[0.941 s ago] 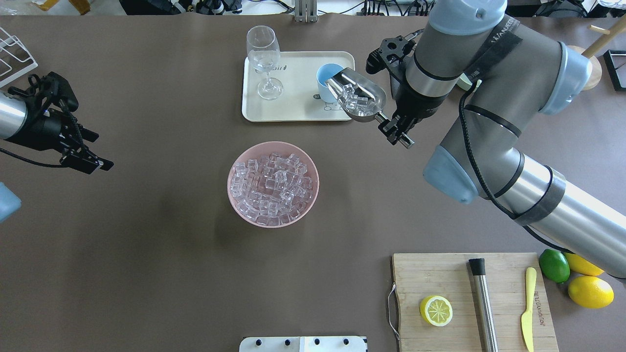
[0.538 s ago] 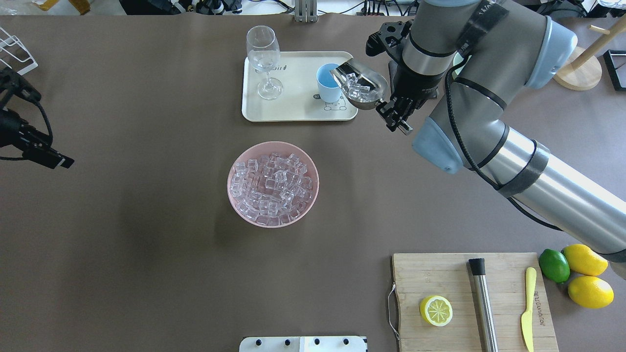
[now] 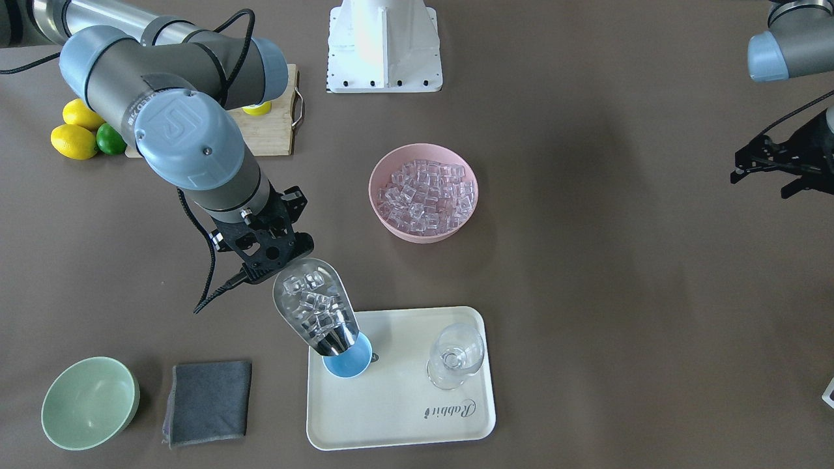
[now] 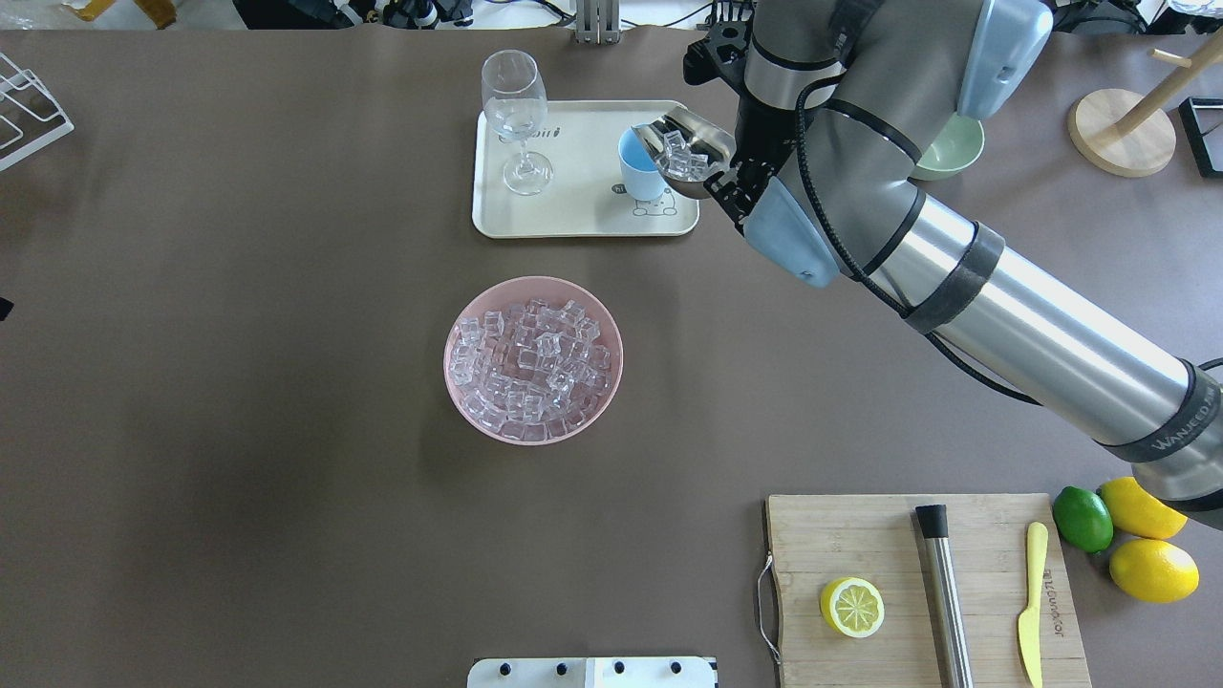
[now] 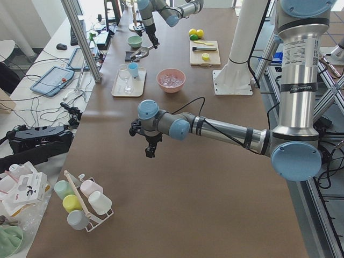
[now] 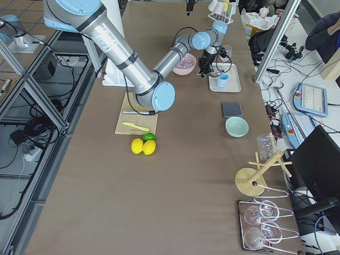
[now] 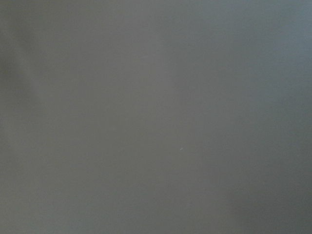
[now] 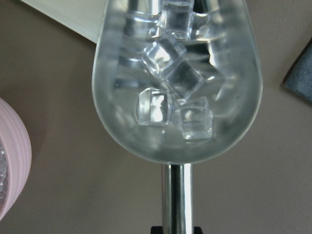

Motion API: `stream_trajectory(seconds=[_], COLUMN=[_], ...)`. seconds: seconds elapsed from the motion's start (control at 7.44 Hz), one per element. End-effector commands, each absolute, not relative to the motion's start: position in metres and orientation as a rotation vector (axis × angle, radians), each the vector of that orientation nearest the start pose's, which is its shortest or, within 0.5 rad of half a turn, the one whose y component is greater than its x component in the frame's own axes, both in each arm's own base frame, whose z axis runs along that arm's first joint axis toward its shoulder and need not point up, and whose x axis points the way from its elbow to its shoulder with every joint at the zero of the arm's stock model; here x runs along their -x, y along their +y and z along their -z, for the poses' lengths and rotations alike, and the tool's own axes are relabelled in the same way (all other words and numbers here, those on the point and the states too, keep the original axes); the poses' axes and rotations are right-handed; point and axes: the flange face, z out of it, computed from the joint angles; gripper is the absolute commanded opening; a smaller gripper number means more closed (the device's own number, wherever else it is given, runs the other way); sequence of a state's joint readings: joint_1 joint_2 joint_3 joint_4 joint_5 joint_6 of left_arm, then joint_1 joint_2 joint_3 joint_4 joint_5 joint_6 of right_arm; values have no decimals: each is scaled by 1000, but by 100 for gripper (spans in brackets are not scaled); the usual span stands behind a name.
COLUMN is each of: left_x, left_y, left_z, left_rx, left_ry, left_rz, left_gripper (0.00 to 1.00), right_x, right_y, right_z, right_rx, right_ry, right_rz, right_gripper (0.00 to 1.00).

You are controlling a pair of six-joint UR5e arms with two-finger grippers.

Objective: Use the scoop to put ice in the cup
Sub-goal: 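Tip the scoop over the blue cup with the right gripper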

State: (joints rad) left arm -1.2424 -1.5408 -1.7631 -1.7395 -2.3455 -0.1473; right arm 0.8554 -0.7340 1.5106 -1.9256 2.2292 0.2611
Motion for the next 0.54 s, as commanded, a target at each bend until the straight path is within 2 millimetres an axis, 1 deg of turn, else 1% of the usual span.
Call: stream_trajectory(seconds=[0.0, 0.13, 0.27, 0.4], left_x=[-36, -8, 13, 19], left_y=[-459, -457, -458, -460], left_z=[-607, -622, -635, -644], left_rx=[-19, 16, 23, 31], left_ry=[791, 784, 784, 787], left_rz=[-130, -50, 3, 22], left_gripper=[98, 98, 98, 98], right_x=[421, 422, 425, 428], right_y=[-595, -595, -596, -599], right_z=[-203, -201, -193, -190], right_rx=[0, 26, 54, 75], right_ry=[-747, -744, -738, -729], right_rz=[580, 590, 592, 588], right_gripper=[0, 0, 0, 0])
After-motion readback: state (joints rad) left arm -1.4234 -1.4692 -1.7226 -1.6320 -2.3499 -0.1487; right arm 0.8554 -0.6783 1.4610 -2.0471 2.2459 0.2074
